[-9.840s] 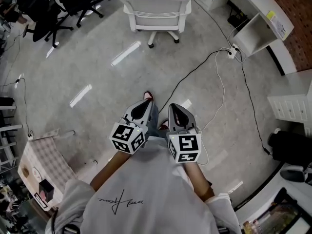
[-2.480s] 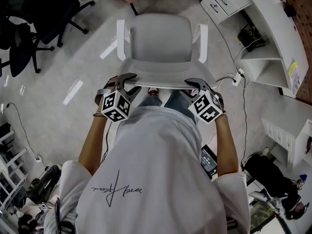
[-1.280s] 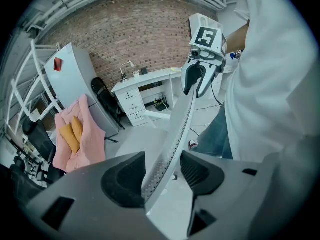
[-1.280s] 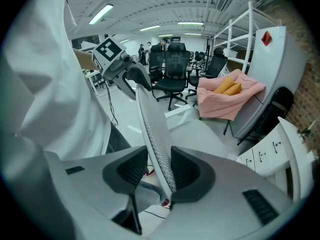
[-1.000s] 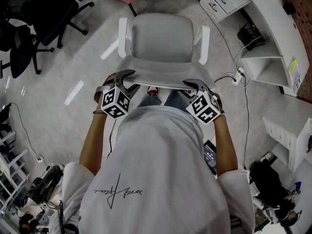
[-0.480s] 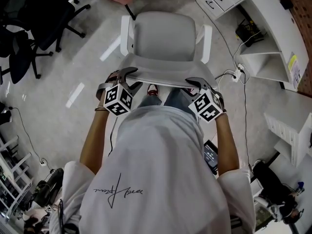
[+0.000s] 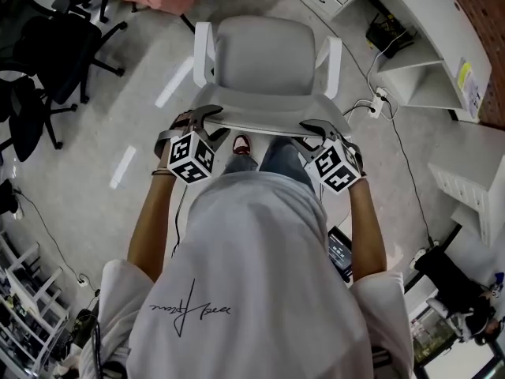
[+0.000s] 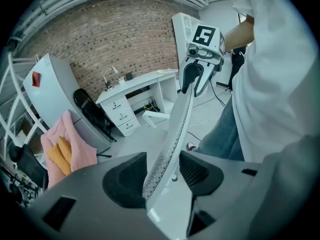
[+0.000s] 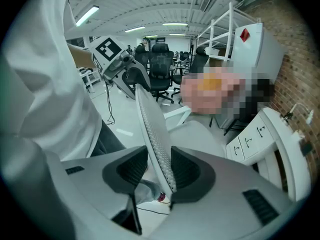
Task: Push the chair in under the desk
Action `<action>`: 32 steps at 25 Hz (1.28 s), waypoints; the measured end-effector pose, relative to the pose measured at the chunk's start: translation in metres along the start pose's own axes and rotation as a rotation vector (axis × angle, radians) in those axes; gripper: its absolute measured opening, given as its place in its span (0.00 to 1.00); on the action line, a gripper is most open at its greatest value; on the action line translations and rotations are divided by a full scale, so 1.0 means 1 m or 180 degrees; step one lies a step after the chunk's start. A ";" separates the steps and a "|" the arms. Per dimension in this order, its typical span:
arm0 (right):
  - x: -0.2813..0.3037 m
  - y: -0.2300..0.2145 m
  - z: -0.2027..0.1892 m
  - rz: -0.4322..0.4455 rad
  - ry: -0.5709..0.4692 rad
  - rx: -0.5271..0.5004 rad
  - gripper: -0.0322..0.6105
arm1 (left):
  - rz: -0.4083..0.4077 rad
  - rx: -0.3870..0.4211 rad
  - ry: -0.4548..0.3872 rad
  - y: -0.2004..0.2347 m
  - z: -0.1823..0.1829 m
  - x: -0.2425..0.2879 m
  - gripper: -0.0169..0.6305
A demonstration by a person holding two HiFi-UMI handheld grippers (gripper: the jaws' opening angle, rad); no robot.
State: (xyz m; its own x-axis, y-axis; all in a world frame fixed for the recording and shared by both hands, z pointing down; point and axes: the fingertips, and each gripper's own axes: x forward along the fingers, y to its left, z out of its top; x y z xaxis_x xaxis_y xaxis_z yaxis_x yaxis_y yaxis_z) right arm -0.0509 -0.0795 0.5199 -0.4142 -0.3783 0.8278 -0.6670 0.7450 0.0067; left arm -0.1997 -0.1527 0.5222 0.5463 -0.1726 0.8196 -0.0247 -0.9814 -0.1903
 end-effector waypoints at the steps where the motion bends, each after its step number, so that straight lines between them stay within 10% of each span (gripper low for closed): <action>1: -0.001 -0.002 -0.002 -0.0024 -0.0004 0.0010 0.31 | -0.0015 0.0023 -0.0001 0.001 0.003 0.002 0.34; 32: -0.045 -0.047 -0.070 -0.0473 -0.0053 0.0409 0.31 | -0.0348 0.0521 -0.0066 0.002 0.090 0.064 0.33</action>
State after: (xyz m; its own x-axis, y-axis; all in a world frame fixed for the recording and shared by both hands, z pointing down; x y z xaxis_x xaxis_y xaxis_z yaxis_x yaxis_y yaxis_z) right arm 0.0429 -0.0593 0.5217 -0.3148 -0.4886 0.8137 -0.7946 0.6045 0.0556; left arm -0.0893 -0.1584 0.5258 0.5554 -0.0623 0.8292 0.1714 -0.9672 -0.1875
